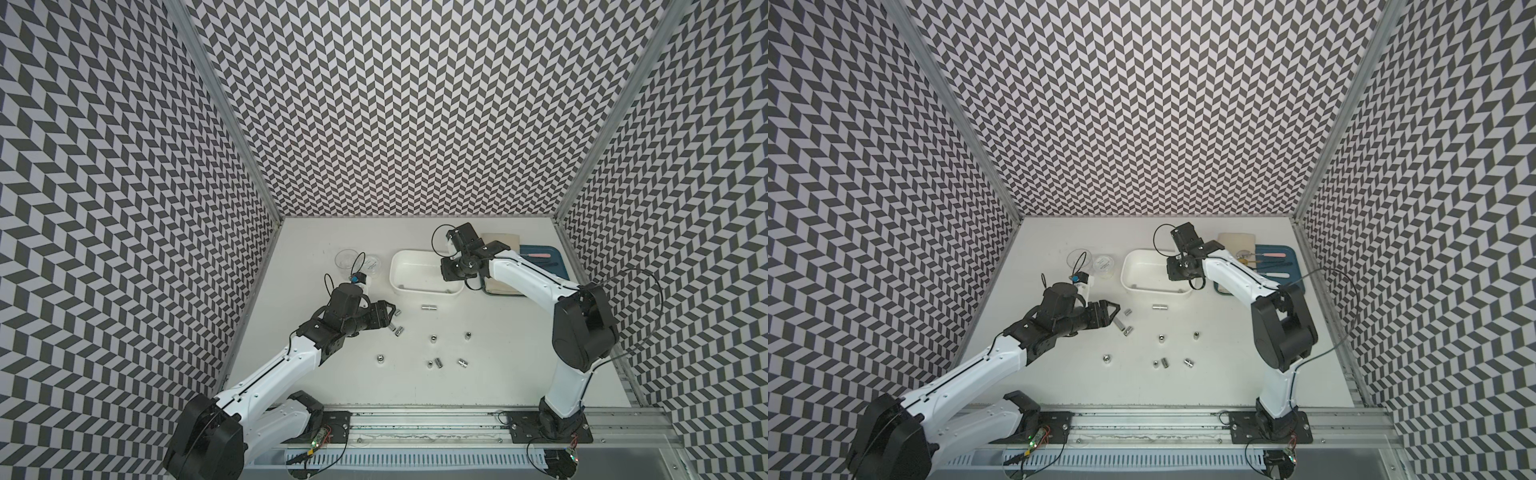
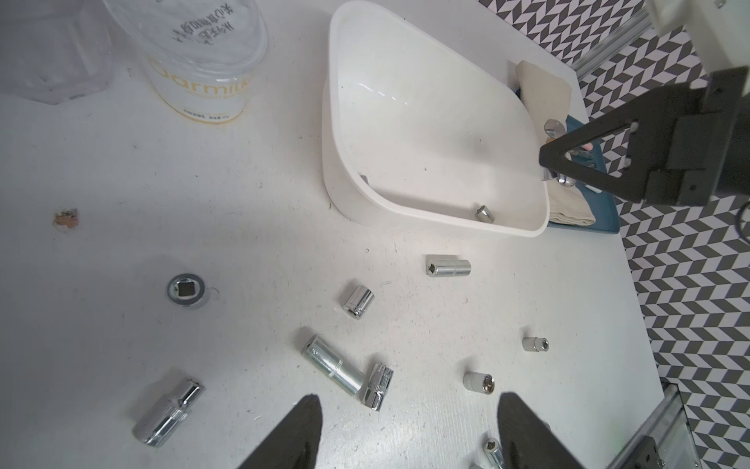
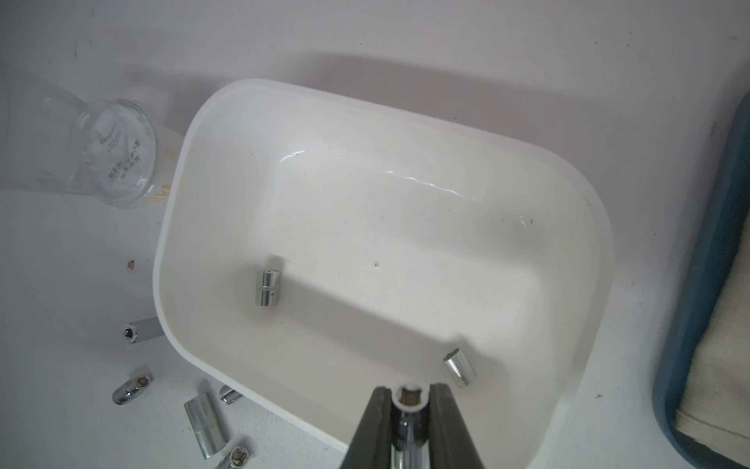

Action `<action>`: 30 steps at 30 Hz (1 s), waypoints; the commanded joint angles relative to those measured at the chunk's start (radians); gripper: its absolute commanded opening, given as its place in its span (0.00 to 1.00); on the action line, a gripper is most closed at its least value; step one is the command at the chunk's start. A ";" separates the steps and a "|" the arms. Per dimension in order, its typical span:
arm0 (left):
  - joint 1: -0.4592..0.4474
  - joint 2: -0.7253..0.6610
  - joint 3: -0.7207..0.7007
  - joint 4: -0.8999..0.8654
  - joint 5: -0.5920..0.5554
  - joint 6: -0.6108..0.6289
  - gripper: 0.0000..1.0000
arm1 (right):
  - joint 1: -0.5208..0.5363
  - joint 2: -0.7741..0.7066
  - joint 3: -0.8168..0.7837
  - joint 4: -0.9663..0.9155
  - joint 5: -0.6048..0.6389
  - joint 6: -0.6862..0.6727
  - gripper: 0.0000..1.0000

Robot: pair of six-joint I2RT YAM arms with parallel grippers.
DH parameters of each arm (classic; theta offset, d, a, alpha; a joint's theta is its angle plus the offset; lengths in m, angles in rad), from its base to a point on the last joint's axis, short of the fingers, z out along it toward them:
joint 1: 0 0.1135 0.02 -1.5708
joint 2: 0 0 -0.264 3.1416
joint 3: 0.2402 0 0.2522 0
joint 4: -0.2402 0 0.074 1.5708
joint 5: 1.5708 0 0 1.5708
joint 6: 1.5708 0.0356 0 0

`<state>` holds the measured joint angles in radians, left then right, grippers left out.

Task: Put the socket on the desktop into the storage box
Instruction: Place the socket head in the storage box.

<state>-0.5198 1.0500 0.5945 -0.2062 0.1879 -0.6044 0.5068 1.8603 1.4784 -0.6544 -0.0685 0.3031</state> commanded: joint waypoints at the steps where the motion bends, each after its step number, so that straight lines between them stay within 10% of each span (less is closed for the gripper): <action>1: 0.012 -0.018 -0.016 -0.020 -0.007 -0.006 0.72 | 0.013 0.051 0.052 0.010 -0.018 -0.008 0.17; 30: 0.026 -0.035 -0.054 -0.033 -0.018 -0.020 0.72 | 0.004 0.358 0.304 0.009 -0.004 0.013 0.22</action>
<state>-0.5034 1.0321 0.5488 -0.2222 0.1833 -0.6235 0.5140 2.2036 1.7557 -0.6556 -0.0834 0.3080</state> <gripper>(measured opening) 0.717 0.217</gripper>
